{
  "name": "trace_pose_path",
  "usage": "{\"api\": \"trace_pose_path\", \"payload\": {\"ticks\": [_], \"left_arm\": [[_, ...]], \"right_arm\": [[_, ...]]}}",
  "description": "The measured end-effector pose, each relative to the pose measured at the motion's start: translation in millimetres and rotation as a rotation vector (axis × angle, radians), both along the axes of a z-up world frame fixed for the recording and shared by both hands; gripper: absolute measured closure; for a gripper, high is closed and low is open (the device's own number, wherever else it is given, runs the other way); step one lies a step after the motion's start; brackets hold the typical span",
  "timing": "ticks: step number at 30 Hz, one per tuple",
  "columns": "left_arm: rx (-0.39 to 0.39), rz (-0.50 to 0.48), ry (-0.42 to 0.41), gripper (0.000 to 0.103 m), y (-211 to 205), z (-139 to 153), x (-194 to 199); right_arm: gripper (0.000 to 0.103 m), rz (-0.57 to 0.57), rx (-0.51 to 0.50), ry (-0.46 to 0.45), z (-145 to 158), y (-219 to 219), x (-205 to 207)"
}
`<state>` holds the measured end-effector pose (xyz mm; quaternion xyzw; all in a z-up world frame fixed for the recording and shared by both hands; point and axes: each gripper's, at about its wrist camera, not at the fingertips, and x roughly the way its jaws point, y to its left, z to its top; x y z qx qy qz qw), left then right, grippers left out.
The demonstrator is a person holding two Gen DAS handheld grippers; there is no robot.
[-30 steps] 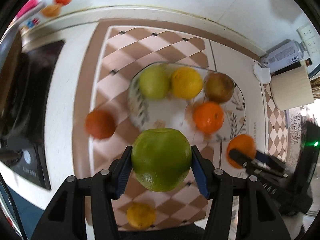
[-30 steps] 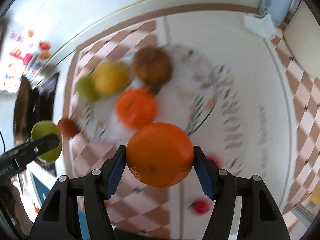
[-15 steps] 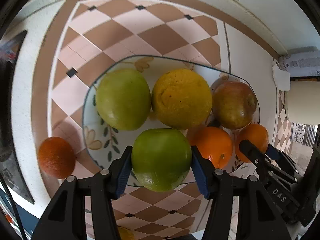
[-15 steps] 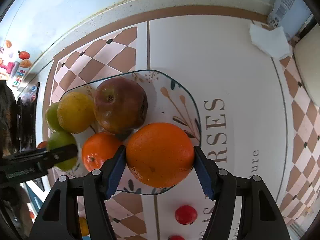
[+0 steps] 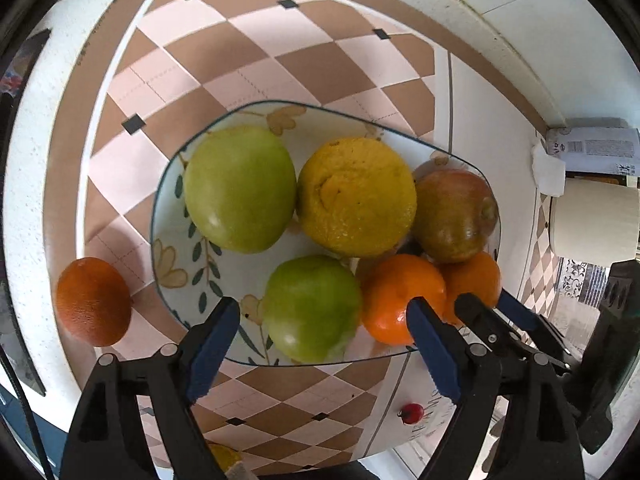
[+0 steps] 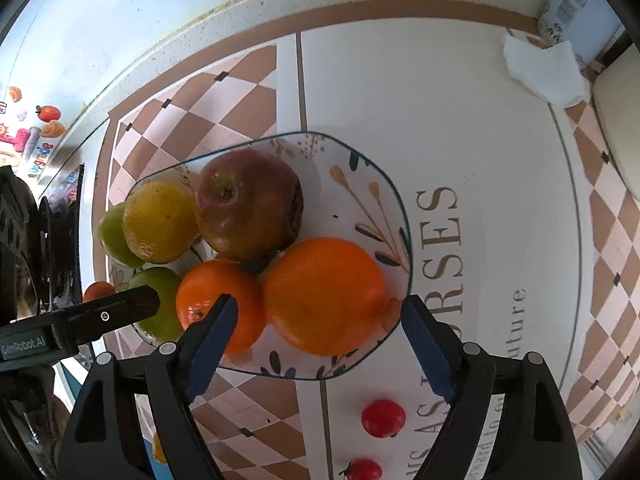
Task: Organize fruits
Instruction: 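Lower the orange onto the plate and open right tool while left tool releases the lime there, then lift both tools away from the plate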
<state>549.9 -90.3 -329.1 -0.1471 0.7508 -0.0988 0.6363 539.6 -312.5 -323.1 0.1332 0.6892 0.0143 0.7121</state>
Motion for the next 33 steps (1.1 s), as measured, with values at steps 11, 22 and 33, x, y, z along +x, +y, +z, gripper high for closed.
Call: {"api": "trace_pose_path", "payload": {"ticks": [11, 22, 33], "left_arm": [[0.196, -0.058, -0.179, 0.018, 7.0, 43.6, -23.7], [0.277, -0.074, -0.367, 0.018, 7.5, 103.0, -70.9], [0.285, -0.058, -0.497, 0.018, 16.1, 160.1, -129.4]], "right_arm": [[0.011, 0.016, -0.141, -0.070, 45.5, 12.2, -35.0], [0.011, 0.009, -0.160, -0.152, 92.0, 28.6, -92.4], [0.011, 0.019, -0.177, -0.270, 157.4, 39.0, -141.0]]}}
